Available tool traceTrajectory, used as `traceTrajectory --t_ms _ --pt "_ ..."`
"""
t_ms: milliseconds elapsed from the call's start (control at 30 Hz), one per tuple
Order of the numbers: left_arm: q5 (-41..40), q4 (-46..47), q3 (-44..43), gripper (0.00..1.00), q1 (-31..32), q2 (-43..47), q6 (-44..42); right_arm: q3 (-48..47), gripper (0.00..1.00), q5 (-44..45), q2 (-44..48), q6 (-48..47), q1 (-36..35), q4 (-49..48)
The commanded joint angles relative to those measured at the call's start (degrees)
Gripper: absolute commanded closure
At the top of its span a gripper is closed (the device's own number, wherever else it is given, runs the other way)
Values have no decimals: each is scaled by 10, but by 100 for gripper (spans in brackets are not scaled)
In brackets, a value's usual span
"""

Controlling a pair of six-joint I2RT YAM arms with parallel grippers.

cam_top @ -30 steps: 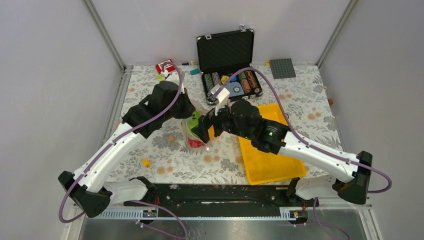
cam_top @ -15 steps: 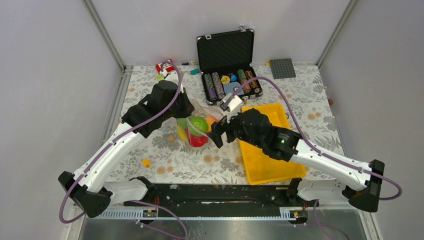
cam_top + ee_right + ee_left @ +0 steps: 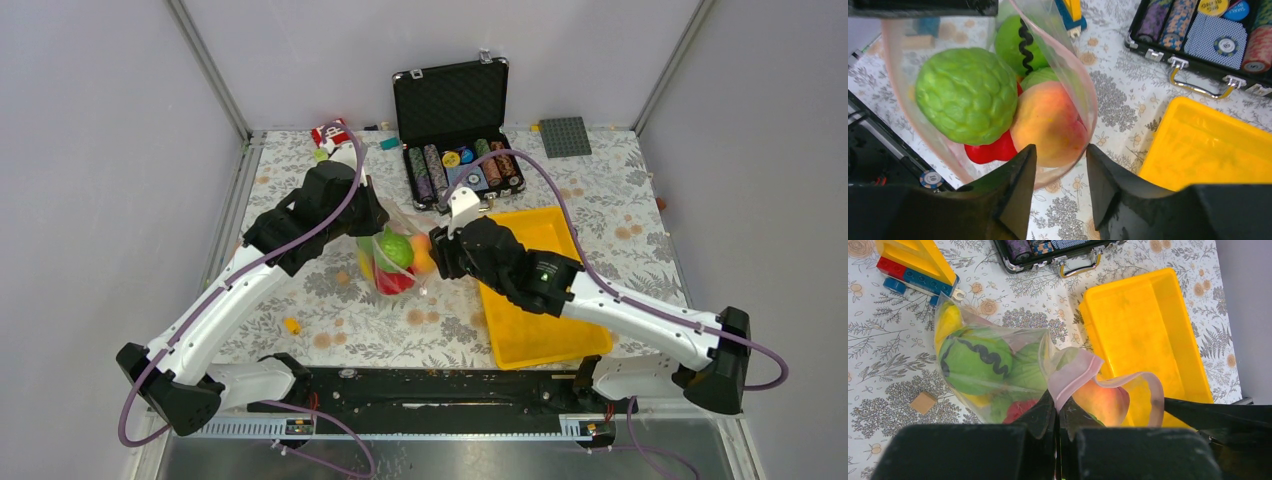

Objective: Place the food in the zip-top bag and seal the zipper
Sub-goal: Adjust the zipper food storage bag at the center of the board.

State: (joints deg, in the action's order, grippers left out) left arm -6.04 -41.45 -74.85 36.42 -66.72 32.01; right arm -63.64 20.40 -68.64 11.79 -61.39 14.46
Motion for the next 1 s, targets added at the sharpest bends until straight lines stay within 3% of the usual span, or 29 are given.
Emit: traceTrajectory --t_ms 0,100,200,333,433,533,767,967 --pt "3 52 -6 100 -5 19 0 -32 64 4 -18 8 1 2" --pt "-1 58 -7 100 -10 12 -4 -40 86 -13 -16 4 1 7" --pt "0 66 -25 99 -18 -10 -16 -65 100 -27 -17 4 1 23" --pt "6 61 -68 98 -33 -56 -28 -140 100 -30 -36 45 6 103" --pt "16 56 -93 98 -42 -86 -34 -223 100 -96 -66 82 26 198" --pt "22 60 -98 92 -46 -99 -34 -264 100 -160 -91 102 45 249" --pt "36 72 -68 77 -47 -97 -30 -228 100 -274 -117 160 103 224" --pt "39 63 -51 55 -48 -85 -27 -201 100 -269 -109 183 125 191"
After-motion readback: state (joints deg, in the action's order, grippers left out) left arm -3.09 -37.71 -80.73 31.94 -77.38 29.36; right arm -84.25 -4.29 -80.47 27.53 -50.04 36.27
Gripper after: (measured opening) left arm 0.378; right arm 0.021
